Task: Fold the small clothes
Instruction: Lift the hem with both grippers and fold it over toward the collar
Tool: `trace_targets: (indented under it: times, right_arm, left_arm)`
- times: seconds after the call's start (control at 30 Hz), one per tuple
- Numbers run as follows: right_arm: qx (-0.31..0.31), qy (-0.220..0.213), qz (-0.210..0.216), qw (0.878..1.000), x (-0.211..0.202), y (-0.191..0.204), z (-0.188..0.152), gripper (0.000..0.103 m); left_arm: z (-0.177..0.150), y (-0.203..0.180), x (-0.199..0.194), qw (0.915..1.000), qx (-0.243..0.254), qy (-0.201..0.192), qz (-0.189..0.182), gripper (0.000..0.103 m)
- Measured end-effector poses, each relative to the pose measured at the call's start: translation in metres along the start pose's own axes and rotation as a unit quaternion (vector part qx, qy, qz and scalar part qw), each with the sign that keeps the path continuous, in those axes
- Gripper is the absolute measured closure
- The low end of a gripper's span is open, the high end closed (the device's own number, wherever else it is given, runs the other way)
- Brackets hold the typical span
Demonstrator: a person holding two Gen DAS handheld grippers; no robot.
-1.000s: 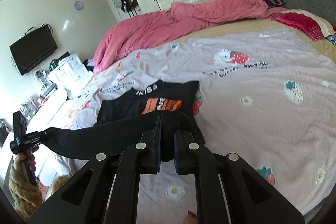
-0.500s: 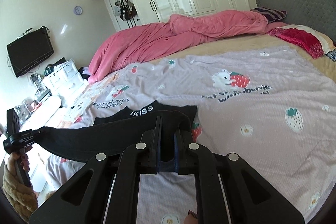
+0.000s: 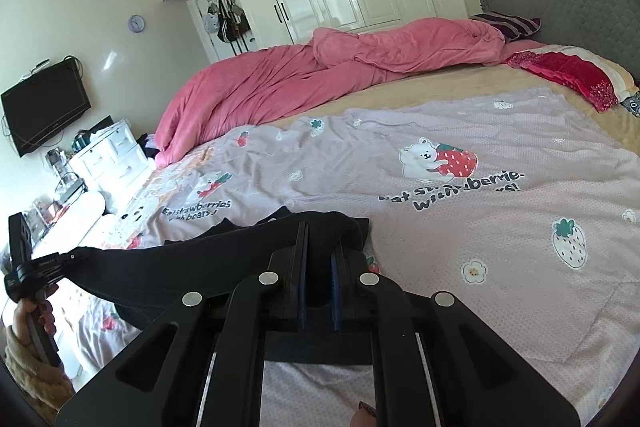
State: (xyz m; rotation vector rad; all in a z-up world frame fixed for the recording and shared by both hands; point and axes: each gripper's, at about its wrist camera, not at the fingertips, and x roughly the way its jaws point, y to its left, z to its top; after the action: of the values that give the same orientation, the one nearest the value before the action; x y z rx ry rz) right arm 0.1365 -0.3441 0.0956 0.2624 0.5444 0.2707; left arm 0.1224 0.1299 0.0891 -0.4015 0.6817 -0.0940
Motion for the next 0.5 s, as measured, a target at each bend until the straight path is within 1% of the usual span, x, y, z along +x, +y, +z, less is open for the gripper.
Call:
trace_targets:
  times: [0.27, 0.5]
  right_arm:
    - [0.002, 0.02, -0.017, 1.0, 0.03, -0.006, -0.005, 0.095]
    - [0.01, 0.037, -0.027, 0.999, 0.053, -0.016, -0.011, 0.095]
  left_arm:
    - [0.0, 0.0, 0.036, 0.9992, 0.018, 0.014, 0.034, 0.1]
    - [-0.002, 0.004, 0.056, 0.9987, 0.015, 0.024, 0.043, 0.1]
